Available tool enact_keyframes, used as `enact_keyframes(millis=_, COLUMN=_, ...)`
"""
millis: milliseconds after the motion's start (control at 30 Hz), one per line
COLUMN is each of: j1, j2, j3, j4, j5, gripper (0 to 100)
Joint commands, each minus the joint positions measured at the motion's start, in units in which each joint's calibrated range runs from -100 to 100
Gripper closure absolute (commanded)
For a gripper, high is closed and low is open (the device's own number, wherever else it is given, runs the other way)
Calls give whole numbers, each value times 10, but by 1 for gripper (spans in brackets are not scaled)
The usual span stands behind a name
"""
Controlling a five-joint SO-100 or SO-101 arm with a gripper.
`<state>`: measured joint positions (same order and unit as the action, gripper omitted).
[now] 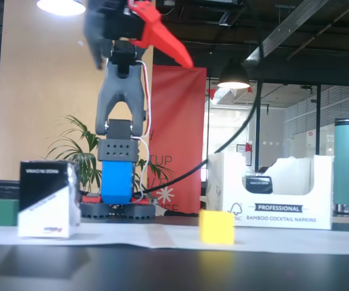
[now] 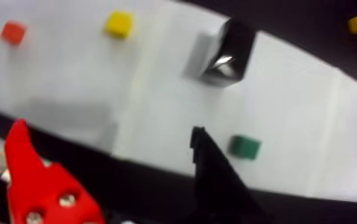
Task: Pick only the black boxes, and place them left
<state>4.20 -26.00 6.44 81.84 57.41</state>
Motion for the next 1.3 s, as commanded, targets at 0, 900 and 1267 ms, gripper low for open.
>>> enact_keyframes(millis=0, j1=62, j2=44, j3=-25, j4=-105, j5=20, gripper=48)
enact_keyframes(millis=900, j1=35, j2=433, j3=-61, j4=-417, j5=-36, gripper=49)
enact_keyframes(millis=1267, j1=-33, j2=463, j3=-145, j4=-357, j5=-66, gripper=86)
